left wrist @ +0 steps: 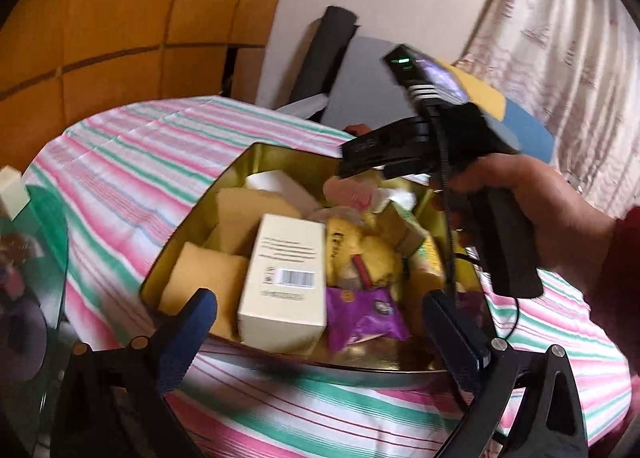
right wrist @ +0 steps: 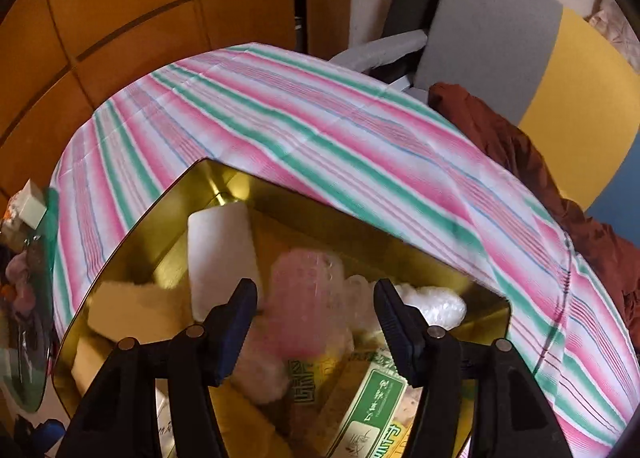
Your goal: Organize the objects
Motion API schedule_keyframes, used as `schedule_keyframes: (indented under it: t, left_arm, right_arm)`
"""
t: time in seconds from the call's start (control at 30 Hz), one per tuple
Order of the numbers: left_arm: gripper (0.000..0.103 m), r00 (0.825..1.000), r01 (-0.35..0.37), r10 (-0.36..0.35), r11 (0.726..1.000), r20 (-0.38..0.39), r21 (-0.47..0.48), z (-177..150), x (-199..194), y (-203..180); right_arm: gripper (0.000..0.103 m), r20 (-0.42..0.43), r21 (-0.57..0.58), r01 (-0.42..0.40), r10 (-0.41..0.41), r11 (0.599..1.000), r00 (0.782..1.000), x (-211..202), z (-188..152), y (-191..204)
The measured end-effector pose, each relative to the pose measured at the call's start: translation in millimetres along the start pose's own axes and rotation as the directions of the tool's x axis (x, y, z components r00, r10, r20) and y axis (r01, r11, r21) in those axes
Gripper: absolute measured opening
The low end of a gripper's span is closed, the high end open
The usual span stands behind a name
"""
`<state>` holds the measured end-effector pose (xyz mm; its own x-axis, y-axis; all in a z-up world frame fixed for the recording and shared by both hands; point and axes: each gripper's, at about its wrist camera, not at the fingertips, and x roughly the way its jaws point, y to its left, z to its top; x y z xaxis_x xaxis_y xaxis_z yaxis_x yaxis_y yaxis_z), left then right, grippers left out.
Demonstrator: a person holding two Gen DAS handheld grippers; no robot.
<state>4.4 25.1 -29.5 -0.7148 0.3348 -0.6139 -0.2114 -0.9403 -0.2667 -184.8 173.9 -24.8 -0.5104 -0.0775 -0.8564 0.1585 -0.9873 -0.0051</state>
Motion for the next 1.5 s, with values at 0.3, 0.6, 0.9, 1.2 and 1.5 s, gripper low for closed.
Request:
schedule_keyframes:
  t: [0.3, 0.6, 0.9, 1.2, 1.5]
  left_arm:
    - [0.103, 0.997, -0.057, 0.055, 0.997, -0.048, -0.053, 0.8, 6.0, 6.5]
    - [0.103, 0.992, -0.122, 0.123, 0.992, -0.025, 0.038, 3.2, -15.0, -8.9]
    - [0.103, 0.975, -0.224, 0.223, 0.973, 0.02, 0.052, 12.8, -43.2, -9.1]
    - [0.103, 0.958, -0.28, 0.284, 0.957, -0.041, 0.081, 15.9, -42.0, -7.8]
    - [0.103, 0.936, -0.332, 0.34, 0.939, -0.095, 0.091, 17.5, -32.6, -3.1]
  right_arm:
    - [0.07, 0.111, 0.002, 0.064, -0.063, 0.998, 0.992, -60.1, -27.3, -6.9]
    - [0.073, 0.195, 0.108, 0.136, -0.155, 0.985, 0.968, -132.5, -98.7, 11.7]
    - [0.079, 0.076, 0.309, 0.198, -0.232, 0.93, 0.97, -137.5, -148.3, 20.6]
    - [0.079, 0.054, 0.345, 0.258, -0.293, 0.903, 0.954, -147.3, -163.6, 34.5]
    - [0.079, 0.078, 0.341, 0.266, -0.309, 0.902, 0.948, -154.2, -168.3, 46.9]
